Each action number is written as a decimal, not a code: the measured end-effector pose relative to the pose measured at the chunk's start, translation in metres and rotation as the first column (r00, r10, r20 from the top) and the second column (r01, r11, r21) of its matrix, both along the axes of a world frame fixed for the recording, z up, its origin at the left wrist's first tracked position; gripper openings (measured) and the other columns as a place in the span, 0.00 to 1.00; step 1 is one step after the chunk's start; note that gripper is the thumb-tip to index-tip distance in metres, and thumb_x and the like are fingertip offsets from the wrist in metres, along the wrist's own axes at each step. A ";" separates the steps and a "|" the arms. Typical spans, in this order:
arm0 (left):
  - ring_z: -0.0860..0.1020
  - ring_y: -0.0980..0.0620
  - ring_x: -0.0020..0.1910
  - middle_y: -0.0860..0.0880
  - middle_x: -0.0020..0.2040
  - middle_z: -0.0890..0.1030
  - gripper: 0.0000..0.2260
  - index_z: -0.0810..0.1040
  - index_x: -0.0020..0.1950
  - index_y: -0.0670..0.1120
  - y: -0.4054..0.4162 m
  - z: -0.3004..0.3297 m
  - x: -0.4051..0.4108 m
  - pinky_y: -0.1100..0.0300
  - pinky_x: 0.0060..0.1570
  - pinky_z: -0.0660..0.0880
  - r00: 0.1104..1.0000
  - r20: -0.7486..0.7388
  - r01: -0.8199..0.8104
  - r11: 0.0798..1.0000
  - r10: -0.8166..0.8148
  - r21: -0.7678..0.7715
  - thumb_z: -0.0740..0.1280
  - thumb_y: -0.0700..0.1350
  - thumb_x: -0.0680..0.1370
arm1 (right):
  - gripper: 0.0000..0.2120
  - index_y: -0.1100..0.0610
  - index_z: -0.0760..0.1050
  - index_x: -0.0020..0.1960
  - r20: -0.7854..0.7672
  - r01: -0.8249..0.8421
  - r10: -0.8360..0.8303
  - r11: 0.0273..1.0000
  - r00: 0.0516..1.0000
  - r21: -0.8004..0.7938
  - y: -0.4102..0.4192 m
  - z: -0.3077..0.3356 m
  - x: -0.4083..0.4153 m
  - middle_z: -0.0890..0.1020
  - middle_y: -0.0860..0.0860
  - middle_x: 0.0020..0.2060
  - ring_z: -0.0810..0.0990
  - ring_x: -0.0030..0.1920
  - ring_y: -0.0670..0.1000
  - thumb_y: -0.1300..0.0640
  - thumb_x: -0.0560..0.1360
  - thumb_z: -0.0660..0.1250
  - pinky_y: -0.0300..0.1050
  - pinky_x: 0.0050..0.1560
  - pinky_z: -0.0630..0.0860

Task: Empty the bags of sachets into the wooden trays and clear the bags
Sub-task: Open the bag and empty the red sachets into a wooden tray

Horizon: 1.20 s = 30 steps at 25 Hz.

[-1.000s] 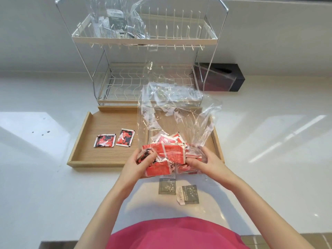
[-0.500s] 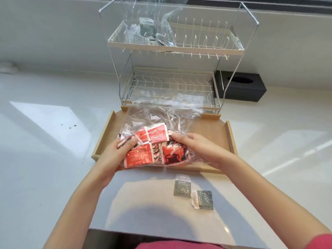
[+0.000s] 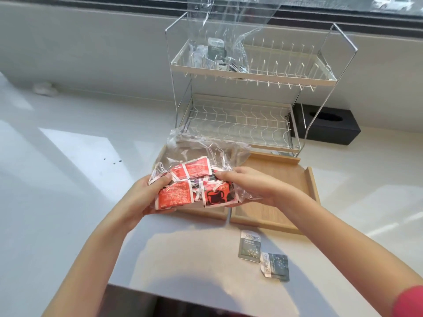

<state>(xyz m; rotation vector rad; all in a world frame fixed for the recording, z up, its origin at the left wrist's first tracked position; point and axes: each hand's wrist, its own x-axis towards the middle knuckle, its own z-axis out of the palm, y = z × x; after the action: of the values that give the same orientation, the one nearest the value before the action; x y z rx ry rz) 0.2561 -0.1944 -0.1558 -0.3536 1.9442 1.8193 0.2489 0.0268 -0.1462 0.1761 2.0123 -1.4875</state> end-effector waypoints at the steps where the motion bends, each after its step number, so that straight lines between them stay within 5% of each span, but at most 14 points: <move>1: 0.81 0.55 0.28 0.46 0.39 0.82 0.10 0.75 0.54 0.43 -0.001 0.003 -0.001 0.63 0.26 0.77 1.000 -0.002 0.008 1.000 -0.008 -0.001 0.61 0.46 0.78 | 0.16 0.60 0.76 0.52 -0.012 0.003 -0.003 1.000 1.000 0.015 -0.001 0.001 -0.001 0.83 0.54 0.48 0.82 0.46 0.52 0.47 0.75 0.63 0.51 0.58 0.76; 3: 0.82 0.53 0.28 0.48 0.34 0.83 0.09 0.76 0.51 0.43 -0.003 0.010 -0.002 0.65 0.25 0.76 0.999 -0.011 0.031 1.000 -0.031 0.007 0.59 0.46 0.78 | 0.13 0.59 0.75 0.50 0.021 0.022 -0.021 0.997 1.000 -0.068 -0.004 0.006 -0.001 0.83 0.51 0.41 0.81 0.36 0.46 0.49 0.76 0.62 0.42 0.40 0.80; 5: 0.82 0.53 0.30 0.49 0.34 0.83 0.09 0.76 0.50 0.44 -0.003 0.017 -0.004 0.66 0.24 0.75 0.999 -0.027 0.039 0.999 -0.039 0.006 0.59 0.46 0.78 | 0.14 0.60 0.76 0.52 0.013 0.036 -0.035 0.996 0.999 -0.083 -0.006 0.012 -0.001 0.81 0.50 0.38 0.80 0.31 0.44 0.50 0.76 0.62 0.38 0.33 0.78; 11: 0.81 0.56 0.28 0.50 0.33 0.83 0.07 0.76 0.46 0.46 -0.004 0.024 -0.002 0.67 0.23 0.74 0.999 -0.043 0.028 0.999 -0.027 0.020 0.60 0.46 0.78 | 0.13 0.60 0.75 0.53 -0.011 0.045 -0.047 0.994 0.999 -0.097 -0.006 0.025 -0.002 0.81 0.50 0.38 0.79 0.31 0.44 0.51 0.76 0.62 0.36 0.30 0.77; 17: 0.82 0.55 0.30 0.46 0.40 0.83 0.11 0.76 0.54 0.42 -0.006 0.036 -0.008 0.67 0.27 0.77 0.999 -0.045 0.034 0.998 -0.032 0.045 0.61 0.46 0.78 | 0.08 0.58 0.75 0.44 -0.039 0.024 -0.028 0.996 0.999 -0.088 -0.002 0.044 -0.008 0.80 0.50 0.37 0.79 0.28 0.41 0.54 0.77 0.61 0.34 0.30 0.78; 30: 0.77 0.59 0.22 0.51 0.25 0.80 0.08 0.76 0.45 0.43 0.000 0.063 -0.015 0.69 0.19 0.72 0.998 -0.052 -0.017 0.992 0.024 0.129 0.61 0.46 0.77 | 0.13 0.61 0.75 0.50 -0.048 0.052 -0.058 0.992 0.997 -0.117 0.005 0.066 -0.011 0.81 0.51 0.38 0.80 0.30 0.43 0.51 0.74 0.65 0.35 0.30 0.77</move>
<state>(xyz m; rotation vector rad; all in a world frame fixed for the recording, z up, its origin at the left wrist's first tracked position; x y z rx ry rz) 0.2415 -0.1944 -0.0926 -0.2870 1.8526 1.9739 0.2382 0.0321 -0.0803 0.1476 1.9688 -1.6534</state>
